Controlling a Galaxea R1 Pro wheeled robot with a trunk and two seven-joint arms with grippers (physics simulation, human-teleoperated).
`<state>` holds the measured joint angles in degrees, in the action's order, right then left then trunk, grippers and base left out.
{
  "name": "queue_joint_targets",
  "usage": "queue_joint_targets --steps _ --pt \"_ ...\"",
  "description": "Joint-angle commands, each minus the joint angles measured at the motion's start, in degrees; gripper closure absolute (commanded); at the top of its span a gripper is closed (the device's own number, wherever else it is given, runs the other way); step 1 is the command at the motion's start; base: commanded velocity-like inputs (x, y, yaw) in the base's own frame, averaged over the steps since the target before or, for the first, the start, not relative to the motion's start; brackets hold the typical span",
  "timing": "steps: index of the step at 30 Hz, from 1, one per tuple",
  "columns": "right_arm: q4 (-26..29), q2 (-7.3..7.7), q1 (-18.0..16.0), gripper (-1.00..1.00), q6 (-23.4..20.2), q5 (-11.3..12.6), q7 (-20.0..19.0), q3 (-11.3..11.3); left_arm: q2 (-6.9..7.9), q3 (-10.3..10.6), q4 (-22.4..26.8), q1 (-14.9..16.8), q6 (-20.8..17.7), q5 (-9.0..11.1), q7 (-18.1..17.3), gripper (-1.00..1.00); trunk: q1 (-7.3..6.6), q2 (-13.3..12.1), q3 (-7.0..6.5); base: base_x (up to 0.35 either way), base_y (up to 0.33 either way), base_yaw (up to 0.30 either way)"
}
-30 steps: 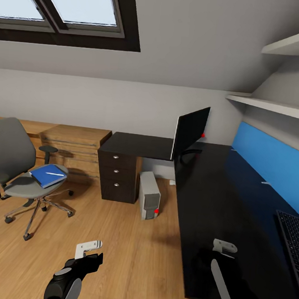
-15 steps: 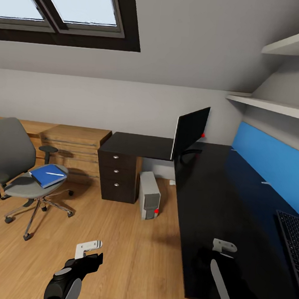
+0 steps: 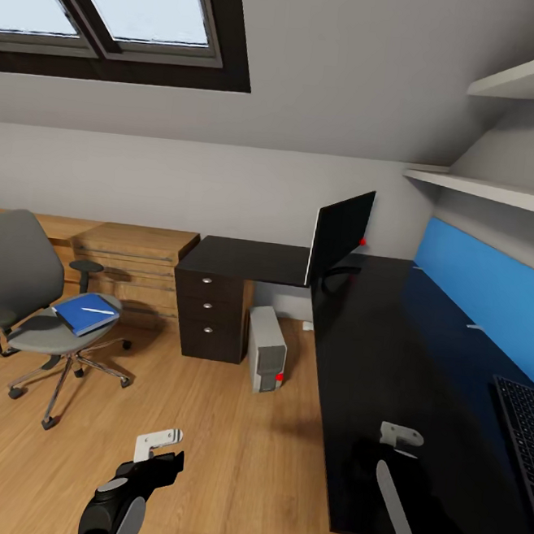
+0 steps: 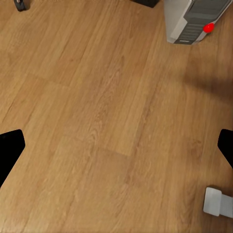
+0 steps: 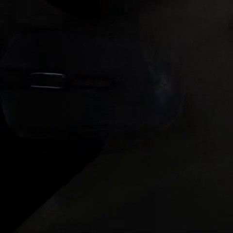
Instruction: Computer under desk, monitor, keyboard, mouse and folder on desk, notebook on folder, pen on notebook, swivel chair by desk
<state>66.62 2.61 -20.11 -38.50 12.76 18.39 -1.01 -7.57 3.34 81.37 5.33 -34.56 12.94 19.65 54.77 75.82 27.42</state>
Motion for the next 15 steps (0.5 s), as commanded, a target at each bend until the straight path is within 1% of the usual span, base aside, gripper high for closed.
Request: queue_joint_targets --steps 1,2,12,15 --pt "1.0 0.02 0.0 1.0 -0.1 0.9 0.7 0.0 0.01 0.1 0.1 0.0 -0.2 0.6 0.5 -1.0 0.0 0.0 0.07 0.0 0.0 0.0" --pt "5.8 -0.17 0.0 1.0 -0.6 1.3 0.9 -0.1 -0.08 0.2 0.9 0.0 -0.2 0.6 0.6 -1.0 0.0 0.0 0.07 0.0 0.0 0.0" --pt "9.3 -0.24 0.2 1.0 -0.7 1.4 0.9 0.1 -0.08 0.2 0.9 0.0 -0.2 0.6 0.6 -1.0 0.0 0.0 0.07 0.0 0.0 0.0" --pt "9.7 -0.24 0.3 1.0 -0.7 1.4 0.8 1.6 -0.08 0.2 1.0 0.0 -0.2 0.6 0.6 -1.0 0.0 0.0 0.07 0.0 0.0 0.0"
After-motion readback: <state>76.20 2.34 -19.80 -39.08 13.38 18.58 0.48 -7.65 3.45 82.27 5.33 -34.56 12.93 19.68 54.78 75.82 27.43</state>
